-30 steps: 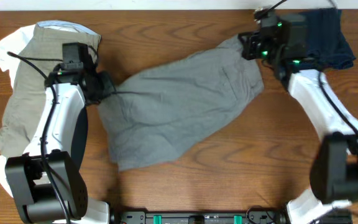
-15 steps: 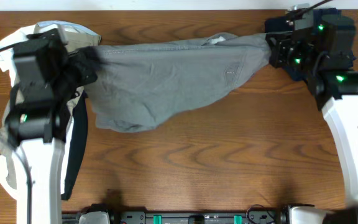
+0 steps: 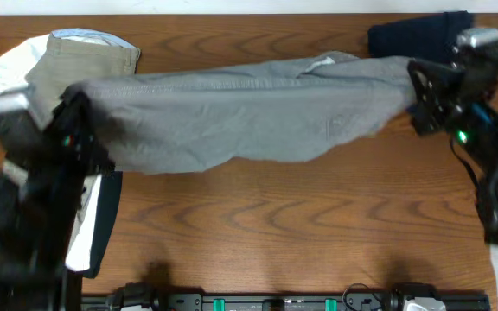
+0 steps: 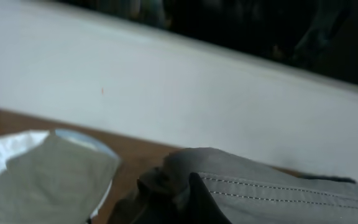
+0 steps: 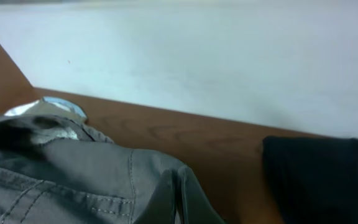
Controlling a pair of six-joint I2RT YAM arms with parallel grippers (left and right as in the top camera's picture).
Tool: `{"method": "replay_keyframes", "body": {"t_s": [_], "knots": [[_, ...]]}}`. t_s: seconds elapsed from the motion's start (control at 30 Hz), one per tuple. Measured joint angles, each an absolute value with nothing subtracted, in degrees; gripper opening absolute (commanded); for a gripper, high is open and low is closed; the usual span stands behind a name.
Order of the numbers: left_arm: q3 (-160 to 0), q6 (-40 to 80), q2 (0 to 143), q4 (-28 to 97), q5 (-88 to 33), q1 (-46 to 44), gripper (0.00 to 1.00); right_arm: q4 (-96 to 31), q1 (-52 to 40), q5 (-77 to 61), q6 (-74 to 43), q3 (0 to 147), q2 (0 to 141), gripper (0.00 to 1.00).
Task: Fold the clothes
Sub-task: 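Lift the grey shorts with both grippers and stretch them apart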
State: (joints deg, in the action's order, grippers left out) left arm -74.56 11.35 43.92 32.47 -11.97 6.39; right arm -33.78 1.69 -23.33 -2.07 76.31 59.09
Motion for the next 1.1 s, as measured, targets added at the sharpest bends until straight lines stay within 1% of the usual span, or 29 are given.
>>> {"method": "replay_keyframes", "body": {"t_s": [0.2,0.33,0.6,0.8,1.1], "knots": [[-75.7,10.5,34.6,33.5,-10.7,6.7,0.06,-40.2,1.7,-21.6,-2.1,77.1,47.7,0.01],[-78.7,10.4,30.7,35.3,-10.0,6.7,0.06,-45.4,1.8,-20.7,-2.1,80.9,42.6,0.01],[-81.9,10.0,29.6,37.7,-9.4,6.8,0.06,-50.4,1.8,-18.7,-2.2,87.1,40.3,0.01],[-81.9,9.5,36.2,38.3,-10.2,6.7,0.06,-52.0,1.8,-18.2,-3.4,87.1,46.6,0.01],[-82.0,9.1,58.1,40.7,-12.5,6.4,0.06,-50.4,1.7,-20.6,-5.2,87.2,68.6,0.01]]}}
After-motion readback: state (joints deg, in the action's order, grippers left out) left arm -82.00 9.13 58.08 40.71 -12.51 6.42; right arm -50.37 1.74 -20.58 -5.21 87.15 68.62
